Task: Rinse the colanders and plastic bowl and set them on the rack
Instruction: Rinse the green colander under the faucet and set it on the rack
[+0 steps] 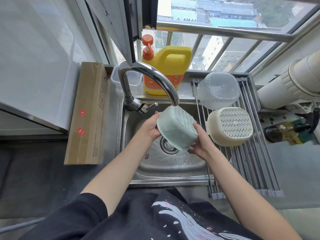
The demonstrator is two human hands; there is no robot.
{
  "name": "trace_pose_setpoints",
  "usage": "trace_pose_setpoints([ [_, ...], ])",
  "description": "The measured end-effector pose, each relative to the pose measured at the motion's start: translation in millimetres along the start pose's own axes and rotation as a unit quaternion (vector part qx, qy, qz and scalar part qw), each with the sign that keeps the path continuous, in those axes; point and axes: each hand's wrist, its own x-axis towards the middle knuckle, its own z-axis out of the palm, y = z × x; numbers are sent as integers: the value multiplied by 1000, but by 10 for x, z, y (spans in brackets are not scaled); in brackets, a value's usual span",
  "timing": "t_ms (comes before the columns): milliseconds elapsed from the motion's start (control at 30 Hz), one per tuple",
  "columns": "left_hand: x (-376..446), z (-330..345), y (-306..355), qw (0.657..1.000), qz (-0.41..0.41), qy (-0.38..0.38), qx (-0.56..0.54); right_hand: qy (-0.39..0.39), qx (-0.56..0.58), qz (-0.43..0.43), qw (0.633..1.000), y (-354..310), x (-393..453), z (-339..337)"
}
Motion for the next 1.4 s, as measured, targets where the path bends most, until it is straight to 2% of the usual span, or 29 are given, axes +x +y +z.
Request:
trace_pose_setpoints([
  [67, 5, 2, -4, 1000, -8, 6, -15, -32, 51, 7, 998, -47, -12, 8],
  [133, -7, 14, -12, 1000, -15, 2, -16, -48, 62, -26, 997, -82, -11, 31],
  [300, -75, -88, -27, 998, -43, 48, 9, 26, -61, -154, 986, -127, -23, 102],
  [433, 3, -236, -73, 991, -68, 79, 89, 49, -183, -265, 945, -94, -105, 239],
  [500, -17, -241, -78, 986, -93, 86, 105, 66, -201, -304, 929, -76, -103, 326],
  [600, -39, -223, -94, 983, -113, 100, 105, 96, -151, -325, 929, -85, -80, 404],
  [767, -149, -117, -125, 983, -109, 117, 89, 121, -95, -259, 954, -141, 29, 400],
  [833, -123, -117, -135, 990, -71, 117, 43, 108, -71, -221, 967, -168, 78, 376],
  [900, -30, -158, -158, 992, -1, 129, 2, 90, -50, -168, 980, -166, 141, 334],
  [1033, -80, -194, -195, 981, 36, 187, 22, 71, 14, -66, 995, -195, 223, 338],
  [1133, -165, -213, -213, 976, -3, 217, 36, 71, -15, -42, 996, -212, 238, 362],
  [1200, -201, -255, -238, 973, -47, 227, 23, 84, -76, -46, 993, -215, 201, 350],
  [1300, -241, -388, -292, 950, -124, 286, -14, 95, -140, -74, 983, -213, 228, 358],
  [1400, -235, -504, -331, 939, -152, 306, -47, 76, -121, -37, 989, -225, 271, 423],
])
